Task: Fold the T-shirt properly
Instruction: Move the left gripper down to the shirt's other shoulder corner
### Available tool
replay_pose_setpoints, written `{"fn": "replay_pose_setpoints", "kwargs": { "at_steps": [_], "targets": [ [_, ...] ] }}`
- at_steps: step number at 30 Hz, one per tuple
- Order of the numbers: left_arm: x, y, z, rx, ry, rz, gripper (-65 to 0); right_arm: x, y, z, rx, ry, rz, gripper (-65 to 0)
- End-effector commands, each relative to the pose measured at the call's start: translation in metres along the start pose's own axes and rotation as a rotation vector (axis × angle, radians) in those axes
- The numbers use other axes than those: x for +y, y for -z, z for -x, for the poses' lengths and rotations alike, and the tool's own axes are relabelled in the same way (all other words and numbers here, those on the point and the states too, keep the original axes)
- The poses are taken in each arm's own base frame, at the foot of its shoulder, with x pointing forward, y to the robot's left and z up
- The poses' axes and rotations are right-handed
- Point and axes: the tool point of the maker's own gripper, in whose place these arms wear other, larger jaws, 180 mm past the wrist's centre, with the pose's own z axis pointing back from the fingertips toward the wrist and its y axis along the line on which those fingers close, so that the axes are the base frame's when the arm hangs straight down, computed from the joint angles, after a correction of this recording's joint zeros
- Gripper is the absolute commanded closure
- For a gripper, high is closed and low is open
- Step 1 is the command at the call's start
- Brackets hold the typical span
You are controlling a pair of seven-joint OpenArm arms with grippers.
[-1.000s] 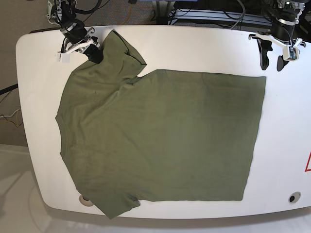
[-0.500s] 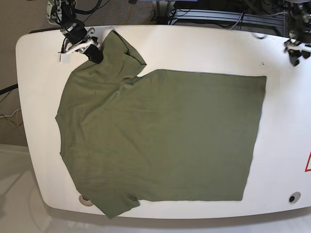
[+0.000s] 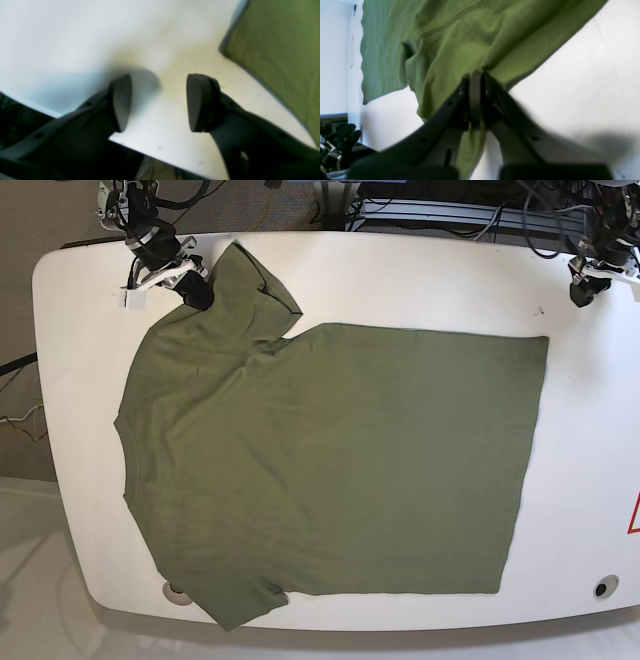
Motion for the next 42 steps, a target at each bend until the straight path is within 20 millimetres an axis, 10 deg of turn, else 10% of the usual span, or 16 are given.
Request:
{"fn": "replay_pose_setpoints", "kwargs": {
  "at_steps": [1,42],
  "targets": [
    [0.003,0.003,-0.002,0.059,0.03,0.009,-37.7,-0.005,-0.004,0.0,0.013,-0.009,0.021,0.0],
    [-0.081,0.05,0.03,0.202,0.152,0.237,-37.0,-0.003,-0.004,-0.004,0.0,-0.014,0.012,0.0]
  ]
}}
